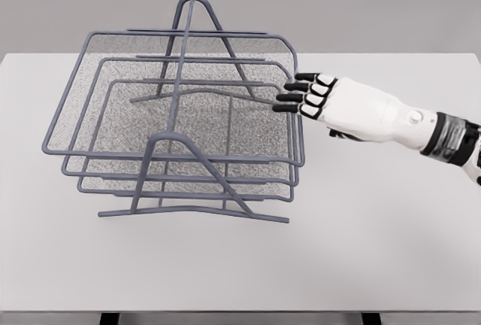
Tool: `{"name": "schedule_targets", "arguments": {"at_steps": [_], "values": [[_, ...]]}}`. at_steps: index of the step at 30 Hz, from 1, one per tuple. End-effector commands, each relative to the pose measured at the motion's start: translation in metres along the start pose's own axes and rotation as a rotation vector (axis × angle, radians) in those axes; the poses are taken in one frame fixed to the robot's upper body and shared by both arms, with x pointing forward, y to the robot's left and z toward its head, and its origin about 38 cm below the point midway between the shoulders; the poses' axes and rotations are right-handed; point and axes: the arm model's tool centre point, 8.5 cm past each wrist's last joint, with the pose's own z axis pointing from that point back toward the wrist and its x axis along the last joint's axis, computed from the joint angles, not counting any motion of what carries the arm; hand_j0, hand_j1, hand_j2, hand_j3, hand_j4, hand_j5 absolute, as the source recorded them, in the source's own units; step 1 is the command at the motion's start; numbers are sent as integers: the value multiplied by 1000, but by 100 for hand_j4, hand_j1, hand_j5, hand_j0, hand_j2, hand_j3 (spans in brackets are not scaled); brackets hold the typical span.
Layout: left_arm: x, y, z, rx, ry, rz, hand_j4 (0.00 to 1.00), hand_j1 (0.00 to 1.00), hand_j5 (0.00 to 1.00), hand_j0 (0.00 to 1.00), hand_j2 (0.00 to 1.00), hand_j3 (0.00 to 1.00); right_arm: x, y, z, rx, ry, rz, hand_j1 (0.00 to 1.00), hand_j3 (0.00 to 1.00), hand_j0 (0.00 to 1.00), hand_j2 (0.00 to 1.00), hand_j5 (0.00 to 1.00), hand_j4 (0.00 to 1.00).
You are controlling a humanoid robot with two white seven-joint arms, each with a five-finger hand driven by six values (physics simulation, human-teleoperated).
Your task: Pull out the upper folder box with right arm
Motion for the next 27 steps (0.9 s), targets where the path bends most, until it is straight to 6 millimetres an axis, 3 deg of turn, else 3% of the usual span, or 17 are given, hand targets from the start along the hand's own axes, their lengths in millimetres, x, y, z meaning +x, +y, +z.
{"name": "schedule_targets", "arguments": {"at_steps": [1,10,21,27], "values": [[0,0,0,0,-1,1,100,100,100,100,100,100,5,7,-3,14,-15,-16,100,100,100,100,100,100],[0,0,0,0,-1,1,100,100,100,100,100,100,10,26,-3,106,-22,1,100,100,100,100,100,100],[0,0,0,0,-1,1,100,100,100,100,100,100,-7,17,29,176,30,38,100,100,100,100,100,100],[0,0,0,0,-1,1,100,100,100,100,100,100,-12,13,37,184,49,50,100,100,100,100,100,100]]}}
